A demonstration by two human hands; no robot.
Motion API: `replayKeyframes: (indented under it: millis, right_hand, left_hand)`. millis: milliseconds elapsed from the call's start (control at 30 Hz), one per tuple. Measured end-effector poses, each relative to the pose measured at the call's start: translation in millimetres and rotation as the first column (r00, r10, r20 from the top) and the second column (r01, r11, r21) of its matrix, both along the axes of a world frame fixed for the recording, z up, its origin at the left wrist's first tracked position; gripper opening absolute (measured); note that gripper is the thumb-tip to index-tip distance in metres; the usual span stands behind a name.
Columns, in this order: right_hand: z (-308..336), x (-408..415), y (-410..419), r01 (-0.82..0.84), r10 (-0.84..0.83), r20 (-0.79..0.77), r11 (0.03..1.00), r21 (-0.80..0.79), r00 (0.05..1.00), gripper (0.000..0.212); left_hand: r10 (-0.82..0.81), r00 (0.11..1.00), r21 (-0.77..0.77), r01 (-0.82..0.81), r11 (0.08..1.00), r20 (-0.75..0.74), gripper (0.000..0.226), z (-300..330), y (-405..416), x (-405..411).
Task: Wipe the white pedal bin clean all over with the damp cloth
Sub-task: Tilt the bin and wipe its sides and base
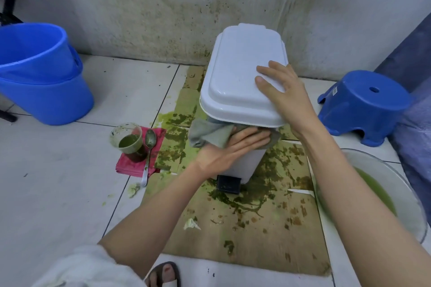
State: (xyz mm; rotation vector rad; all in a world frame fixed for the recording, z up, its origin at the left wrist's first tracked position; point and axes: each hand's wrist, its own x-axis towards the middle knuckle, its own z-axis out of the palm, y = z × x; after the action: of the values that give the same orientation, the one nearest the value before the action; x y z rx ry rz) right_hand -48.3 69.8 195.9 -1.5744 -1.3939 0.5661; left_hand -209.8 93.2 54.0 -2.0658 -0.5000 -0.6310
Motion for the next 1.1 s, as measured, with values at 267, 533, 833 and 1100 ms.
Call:
replayKeyframes:
  millis: [267,533,833,1100]
  right_hand:
    - [-48.7,-20.3,-26.2,0.164,-0.125,-0.133,0.924,0.345,0.983,0.038]
    - [-64.3,-21.2,-18.1,0.215,-0.125,-0.224,0.873,0.437,0.966,0.04]
    - [-66.6,-24.0,-16.4,0.255,-0.156,-0.243,0.853,0.455,0.957,0.039]
    - [-62.7,-26.5,-16.8,0.264,-0.148,-0.281,0.859,0.438,0.948,0.035]
  left_hand:
    - [0.152,0.798,-0.351,0.08,0.933,0.584,0.07,-19.2,-17.0,14.7]
    - [0.21,0.743,-0.468,0.155,0.87,0.636,0.067,-80.4,-17.8,32.8]
    - [0.044,0.805,-0.262,0.14,0.955,0.591,0.069,-33.9,1.4,47.0]
    - [-0.061,0.991,-0.203,0.036,0.979,-0.12,0.075,-97.7,11.2,-24.9]
